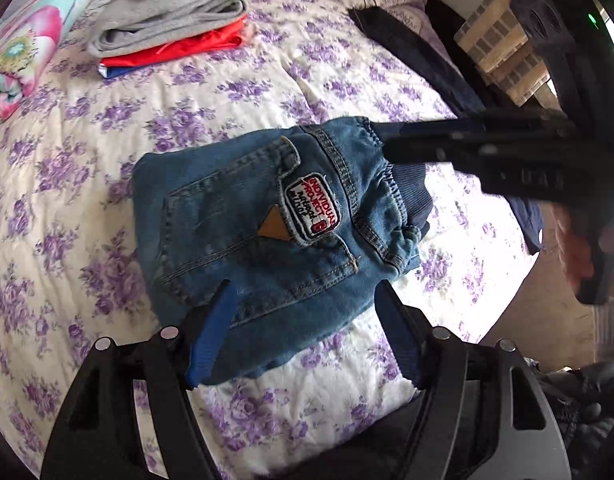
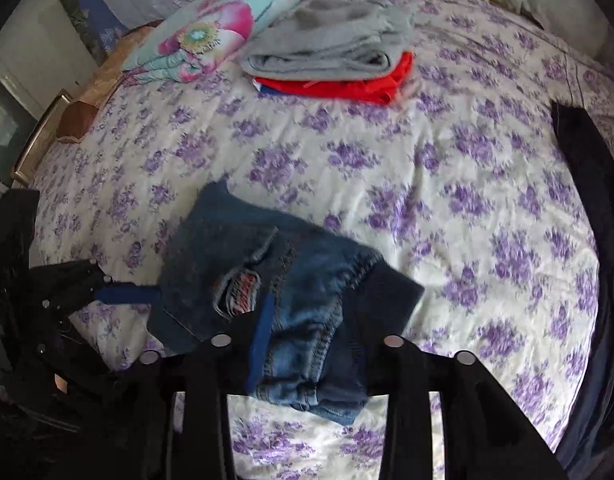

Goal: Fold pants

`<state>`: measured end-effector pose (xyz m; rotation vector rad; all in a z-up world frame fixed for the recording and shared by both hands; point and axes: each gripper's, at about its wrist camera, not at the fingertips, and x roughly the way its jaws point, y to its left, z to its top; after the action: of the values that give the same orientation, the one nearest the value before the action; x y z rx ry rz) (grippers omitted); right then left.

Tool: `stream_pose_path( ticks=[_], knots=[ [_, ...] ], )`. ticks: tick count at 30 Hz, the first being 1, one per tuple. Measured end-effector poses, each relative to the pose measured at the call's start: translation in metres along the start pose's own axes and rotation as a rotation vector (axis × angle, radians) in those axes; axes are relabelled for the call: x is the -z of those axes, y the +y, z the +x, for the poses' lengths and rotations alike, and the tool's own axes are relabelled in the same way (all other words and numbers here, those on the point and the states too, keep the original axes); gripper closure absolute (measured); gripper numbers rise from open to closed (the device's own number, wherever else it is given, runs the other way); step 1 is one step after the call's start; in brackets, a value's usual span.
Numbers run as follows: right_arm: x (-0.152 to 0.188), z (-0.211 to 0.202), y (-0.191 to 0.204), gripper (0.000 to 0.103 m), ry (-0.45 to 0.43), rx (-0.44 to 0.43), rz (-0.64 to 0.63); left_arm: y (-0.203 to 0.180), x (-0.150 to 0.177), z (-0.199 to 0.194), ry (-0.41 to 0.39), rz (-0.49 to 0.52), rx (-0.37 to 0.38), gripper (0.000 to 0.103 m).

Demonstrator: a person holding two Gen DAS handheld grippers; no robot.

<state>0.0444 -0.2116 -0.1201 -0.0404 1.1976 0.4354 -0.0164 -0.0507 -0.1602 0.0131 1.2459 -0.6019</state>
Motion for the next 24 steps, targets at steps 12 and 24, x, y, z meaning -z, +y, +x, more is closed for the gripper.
stream_pose_path(
  ticks=[12, 24],
  knots=[
    [-0.096, 0.129, 0.084, 0.061, 0.263, -0.153, -0.242, 0.022, 0.015, 0.011, 0.016, -0.099, 0.154, 0.048],
    [-0.086, 0.154, 0.075, 0.068, 0.263, -0.105, -0.176, -0.001, 0.016, 0.048, 0.103, 0.016, 0.024, 0.040]
  ],
)
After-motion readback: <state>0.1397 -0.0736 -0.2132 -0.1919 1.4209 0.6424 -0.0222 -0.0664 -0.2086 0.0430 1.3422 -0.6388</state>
